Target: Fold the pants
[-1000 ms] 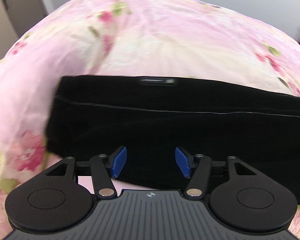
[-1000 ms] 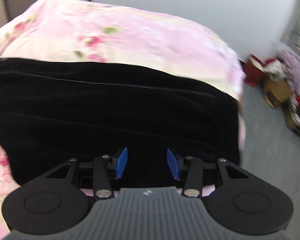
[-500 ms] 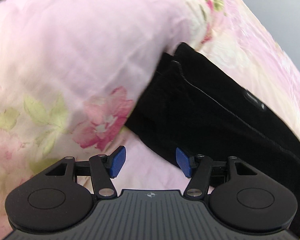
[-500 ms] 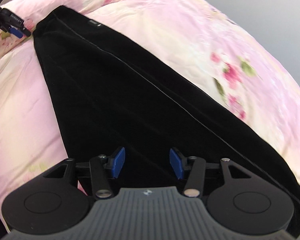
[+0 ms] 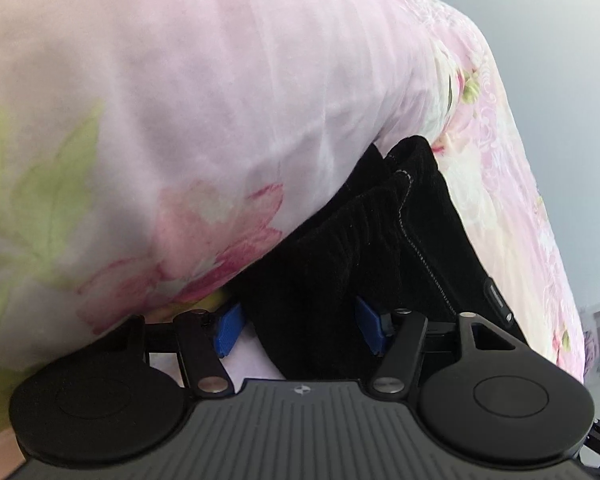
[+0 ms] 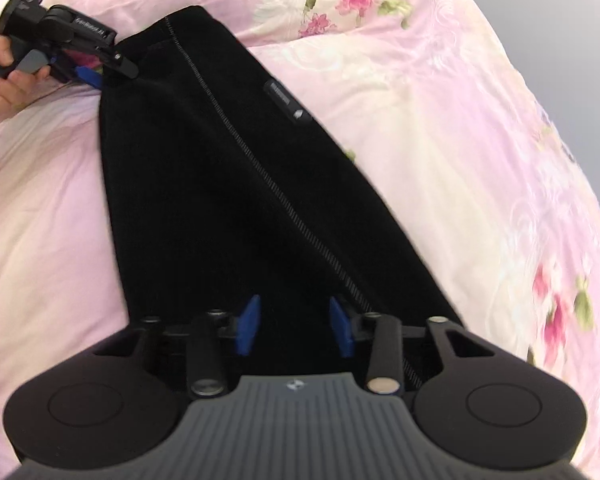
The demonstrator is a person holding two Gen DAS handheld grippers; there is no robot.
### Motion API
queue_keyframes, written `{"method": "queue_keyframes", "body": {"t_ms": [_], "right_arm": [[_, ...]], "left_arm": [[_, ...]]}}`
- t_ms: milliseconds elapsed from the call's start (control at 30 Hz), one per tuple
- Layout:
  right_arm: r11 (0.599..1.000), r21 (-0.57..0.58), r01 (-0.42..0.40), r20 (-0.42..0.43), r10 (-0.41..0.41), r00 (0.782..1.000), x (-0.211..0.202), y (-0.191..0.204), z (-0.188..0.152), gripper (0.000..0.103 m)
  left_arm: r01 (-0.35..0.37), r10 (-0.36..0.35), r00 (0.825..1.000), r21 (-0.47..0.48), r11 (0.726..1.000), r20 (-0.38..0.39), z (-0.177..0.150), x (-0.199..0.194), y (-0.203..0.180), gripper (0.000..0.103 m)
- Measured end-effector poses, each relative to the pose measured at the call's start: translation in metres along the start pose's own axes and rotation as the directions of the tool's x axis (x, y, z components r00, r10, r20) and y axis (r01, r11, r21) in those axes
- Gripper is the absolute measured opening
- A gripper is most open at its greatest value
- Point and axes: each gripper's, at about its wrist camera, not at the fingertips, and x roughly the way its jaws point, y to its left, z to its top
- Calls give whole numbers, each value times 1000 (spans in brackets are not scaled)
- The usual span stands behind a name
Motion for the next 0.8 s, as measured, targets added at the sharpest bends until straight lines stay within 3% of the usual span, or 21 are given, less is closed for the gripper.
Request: {"method": "queue_keyframes", "body": {"t_ms": [67, 133, 233, 367, 567, 700, 800], "right_arm": [[1000, 7, 11, 13, -11, 1000, 7, -7, 12, 17], [1000, 14, 27, 6, -27, 1000, 16, -14, 22, 16], [999, 8, 48, -53, -48, 997, 39, -17, 33, 16], [999, 9, 48, -88, -48, 995, 63, -20, 35, 16], [994, 83, 73, -66, -67, 996, 84, -25, 37, 16], [995, 77, 62, -60, -58, 997, 66, -22, 32, 16], [999, 50, -21, -61, 24, 998, 41, -9, 21, 16]], "left_arm": [[-8, 8, 1000, 25, 1000, 18, -1, -1, -3, 60], [-18, 16, 999, 46, 999, 47, -3, -5, -4, 40], [21, -34, 995, 129, 991, 95, -5, -20, -11, 29], [103, -133, 981, 201, 974, 139, 2, -45, -29, 26], [192, -246, 956, 286, 939, 163, 12, -73, -71, 23], [198, -269, 948, 345, 917, 170, 11, -86, -98, 23], [199, -277, 946, 377, 905, 166, 8, -95, -113, 23]]}}
